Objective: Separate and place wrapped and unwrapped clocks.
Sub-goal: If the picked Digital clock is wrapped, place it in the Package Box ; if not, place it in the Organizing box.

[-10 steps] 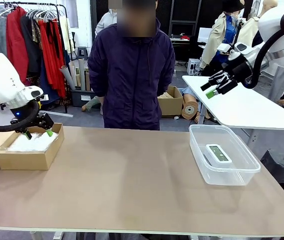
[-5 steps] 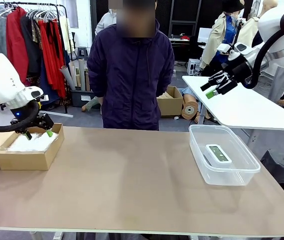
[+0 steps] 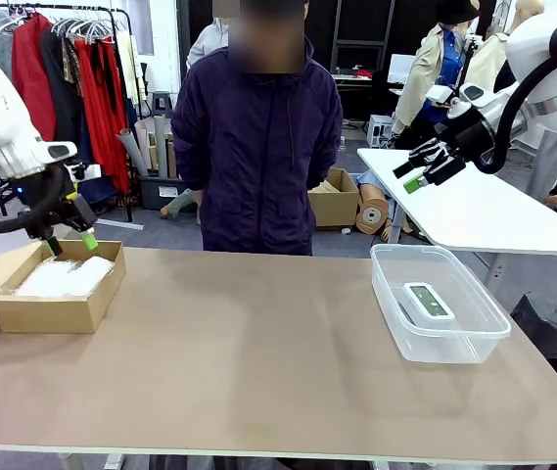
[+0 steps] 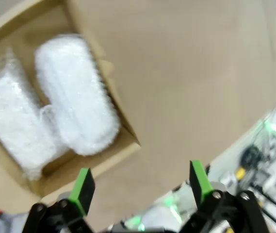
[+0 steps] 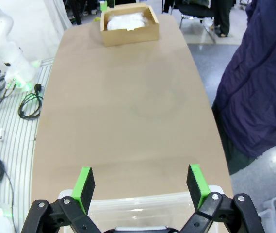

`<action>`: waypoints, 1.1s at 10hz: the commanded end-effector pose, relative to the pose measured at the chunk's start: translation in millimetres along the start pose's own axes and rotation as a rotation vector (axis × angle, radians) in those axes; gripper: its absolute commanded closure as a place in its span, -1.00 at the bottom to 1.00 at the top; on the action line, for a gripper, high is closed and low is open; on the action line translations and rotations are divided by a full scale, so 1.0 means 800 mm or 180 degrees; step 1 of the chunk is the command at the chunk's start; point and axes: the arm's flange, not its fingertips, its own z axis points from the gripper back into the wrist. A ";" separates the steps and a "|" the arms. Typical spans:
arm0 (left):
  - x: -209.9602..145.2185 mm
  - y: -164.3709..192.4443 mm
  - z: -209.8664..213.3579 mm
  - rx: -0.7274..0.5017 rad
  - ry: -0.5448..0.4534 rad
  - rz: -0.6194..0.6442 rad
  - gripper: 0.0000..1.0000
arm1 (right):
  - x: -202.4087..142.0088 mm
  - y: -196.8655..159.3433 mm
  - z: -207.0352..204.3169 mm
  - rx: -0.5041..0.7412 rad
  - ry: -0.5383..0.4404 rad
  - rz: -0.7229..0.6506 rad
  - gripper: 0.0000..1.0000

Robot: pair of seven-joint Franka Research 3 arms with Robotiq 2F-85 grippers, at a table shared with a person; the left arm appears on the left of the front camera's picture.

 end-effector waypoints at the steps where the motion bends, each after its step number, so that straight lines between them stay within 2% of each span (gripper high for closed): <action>1: 0.013 0.009 0.034 -0.0286 0.0038 -0.0716 -1.00 | 0.002 0.003 0.000 0.0002 0.0004 0.0017 -1.00; 3: 0.015 -0.005 0.062 -0.0175 -0.0392 -0.1807 -1.00 | 0.002 0.003 0.000 0.0002 0.0004 0.0017 -1.00; 4: 0.016 -0.013 0.071 -0.0116 -0.0752 -0.2379 -1.00 | 0.002 0.003 0.000 0.0002 0.0004 0.0017 -1.00; 5: 0.014 -0.017 0.083 -0.0074 -0.0858 -0.2722 -1.00 | 0.002 0.003 0.000 0.0002 0.0004 0.0017 -1.00; 6: 0.008 -0.021 0.096 -0.0262 -0.0915 -0.3042 -1.00 | 0.002 0.003 0.000 0.0002 0.0004 0.0017 -1.00; 7: 0.005 -0.026 0.110 -0.0308 -0.1081 -0.3313 -1.00 | 0.002 0.003 0.000 0.0002 0.0004 0.0017 -1.00; 8: 0.002 -0.030 0.121 -0.0226 -0.1397 -0.3489 -1.00 | 0.002 0.003 0.000 0.0002 0.0004 0.0017 -1.00; 9: -0.008 -0.035 0.129 -0.0197 -0.1405 -0.3667 -1.00 | 0.002 0.003 0.000 0.0002 0.0004 0.0017 -1.00; 10: -0.017 -0.042 0.131 -0.0161 -0.1323 -0.3755 -1.00 | 0.002 0.003 0.000 0.0002 0.0004 0.0017 -1.00; 11: -0.014 -0.043 0.134 -0.0287 -0.1683 -0.3643 -1.00 | 0.002 0.003 0.000 0.0002 0.0004 0.0017 -1.00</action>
